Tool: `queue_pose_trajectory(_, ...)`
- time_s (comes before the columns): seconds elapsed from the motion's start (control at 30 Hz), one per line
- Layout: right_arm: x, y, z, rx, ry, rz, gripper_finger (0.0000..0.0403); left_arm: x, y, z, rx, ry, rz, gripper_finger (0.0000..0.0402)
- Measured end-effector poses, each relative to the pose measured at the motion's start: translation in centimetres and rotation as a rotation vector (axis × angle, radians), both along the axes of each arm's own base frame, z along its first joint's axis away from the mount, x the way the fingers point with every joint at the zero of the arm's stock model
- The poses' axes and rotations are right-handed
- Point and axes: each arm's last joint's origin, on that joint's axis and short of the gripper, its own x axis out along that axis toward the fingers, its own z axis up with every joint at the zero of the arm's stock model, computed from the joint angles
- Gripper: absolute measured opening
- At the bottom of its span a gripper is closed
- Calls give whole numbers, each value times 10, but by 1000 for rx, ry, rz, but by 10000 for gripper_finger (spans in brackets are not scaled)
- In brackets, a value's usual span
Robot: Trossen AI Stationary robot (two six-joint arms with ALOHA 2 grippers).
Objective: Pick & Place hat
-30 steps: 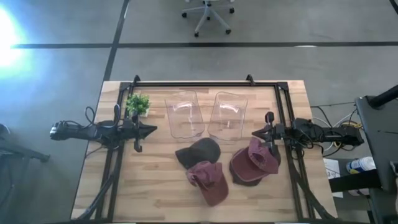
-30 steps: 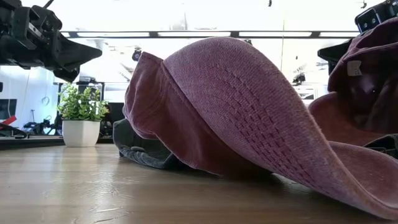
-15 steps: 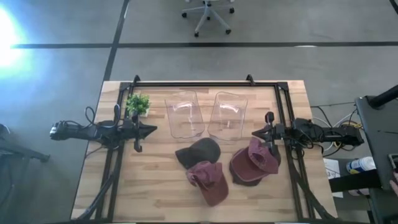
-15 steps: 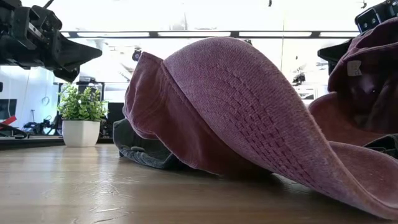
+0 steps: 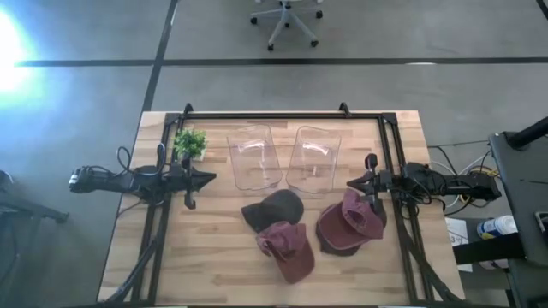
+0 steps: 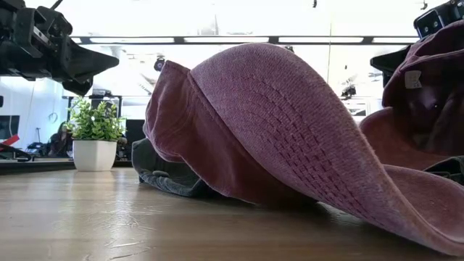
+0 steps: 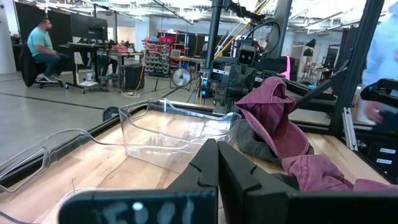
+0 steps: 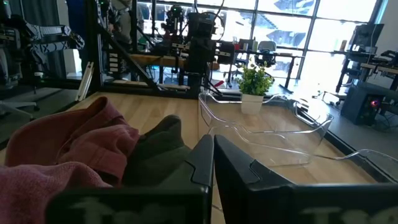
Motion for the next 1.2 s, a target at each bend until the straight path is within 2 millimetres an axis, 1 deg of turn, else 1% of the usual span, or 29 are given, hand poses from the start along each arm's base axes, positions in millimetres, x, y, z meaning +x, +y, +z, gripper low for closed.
queue_pose_trajectory(1.0, 0, 0, 0, -1, 0, 0, 9, 0, 0, 0, 0, -1, 0, 0)
queue_pose_trajectory(1.2, 0, 0, 0, -52, -1, 0, 9, 0, 0, 0, 0, 0, 0, 0)
